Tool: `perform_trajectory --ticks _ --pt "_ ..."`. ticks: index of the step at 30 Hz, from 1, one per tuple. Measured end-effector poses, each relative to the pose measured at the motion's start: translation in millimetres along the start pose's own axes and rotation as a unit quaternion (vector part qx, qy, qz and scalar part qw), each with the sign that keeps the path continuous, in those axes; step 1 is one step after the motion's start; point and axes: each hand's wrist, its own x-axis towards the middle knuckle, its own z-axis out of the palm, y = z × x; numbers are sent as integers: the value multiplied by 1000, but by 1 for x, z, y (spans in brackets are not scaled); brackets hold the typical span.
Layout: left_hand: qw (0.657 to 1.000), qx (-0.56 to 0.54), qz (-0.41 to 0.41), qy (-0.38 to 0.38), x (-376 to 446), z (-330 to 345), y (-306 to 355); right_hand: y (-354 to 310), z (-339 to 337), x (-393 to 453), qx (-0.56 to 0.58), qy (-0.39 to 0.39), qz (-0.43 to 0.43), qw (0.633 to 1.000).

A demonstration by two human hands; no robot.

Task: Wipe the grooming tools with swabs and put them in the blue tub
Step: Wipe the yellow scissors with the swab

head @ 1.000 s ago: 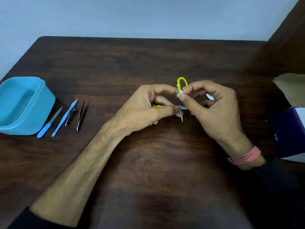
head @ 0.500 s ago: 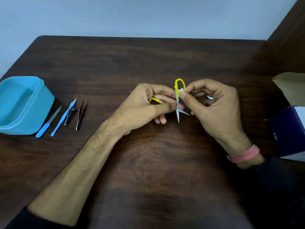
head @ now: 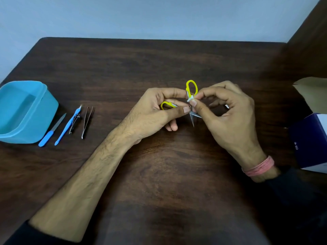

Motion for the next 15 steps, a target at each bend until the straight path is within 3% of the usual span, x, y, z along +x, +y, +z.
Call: perform_trajectory --ticks 15 --pt "999 24 -2 -26 -1 0 -3 0 -4 -1 70 29 95 993"
